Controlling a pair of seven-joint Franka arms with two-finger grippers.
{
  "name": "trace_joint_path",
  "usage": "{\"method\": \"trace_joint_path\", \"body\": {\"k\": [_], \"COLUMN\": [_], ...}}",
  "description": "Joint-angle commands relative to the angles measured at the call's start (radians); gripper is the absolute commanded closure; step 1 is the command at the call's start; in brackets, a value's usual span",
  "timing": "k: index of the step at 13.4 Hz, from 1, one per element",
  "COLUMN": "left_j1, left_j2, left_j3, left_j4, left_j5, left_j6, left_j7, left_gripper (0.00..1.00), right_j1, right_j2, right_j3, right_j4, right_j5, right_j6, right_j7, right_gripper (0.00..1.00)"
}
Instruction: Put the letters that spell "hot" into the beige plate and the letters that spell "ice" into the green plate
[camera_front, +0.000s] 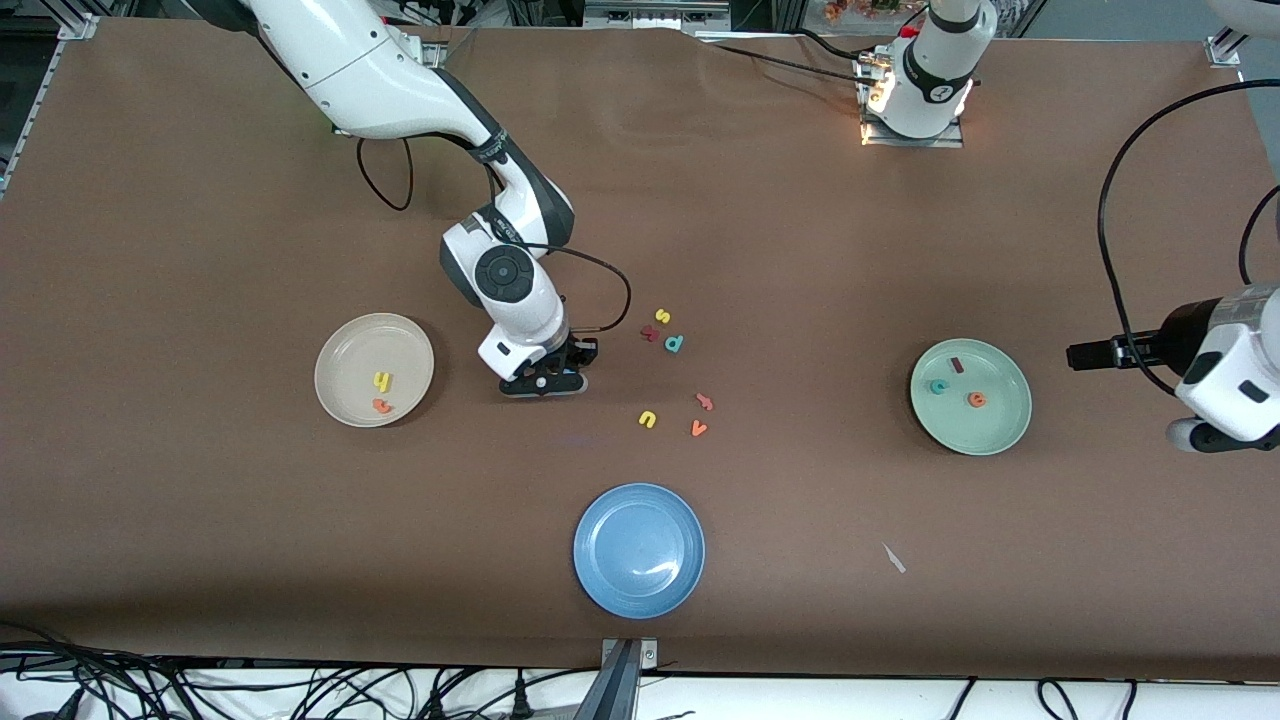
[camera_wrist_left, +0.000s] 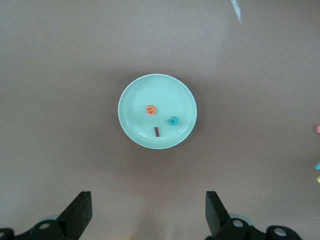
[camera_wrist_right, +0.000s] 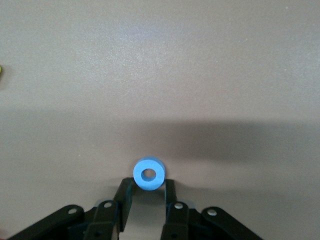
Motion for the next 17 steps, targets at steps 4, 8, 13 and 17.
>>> {"method": "trace_joint_path", "body": {"k": [4, 8, 13, 17], "left_j1": [-0.023, -0.017, 0.084, 0.076], "left_j2": [-0.098, -0.260, -0.293, -0.282], "left_j3": [0.068, 0.038, -0.130, -0.124], "left_j4": [-0.063, -0.339, -0.384, -0.372], "left_j5": [-0.064, -0.056, 0.071, 0.060], "left_j6": [0.026, 0.234, 0.281, 0.282], "left_j7": [0.050, 0.050, 0.050, 0.064], "left_gripper": [0.06, 0.06, 0.01, 0.00], "right_j1": [-0.008, -0.010, -0.010, -0.023], "right_j2": [-0.011, -0.017, -0.019, -0.034], "right_j3": [0.005, 0.004, 0.005, 0.004], "right_j4": [-0.021, -0.021, -0.007, -0.004], "right_j5": [-0.028, -0.028, -0.019, -0.024], "right_j6": [0.016, 0.009, 0.019, 0.019], "right_j7": [0.008, -0.010, 0.005, -0.009], "right_gripper": [0.78, 0.88, 0.54, 0.55]}}
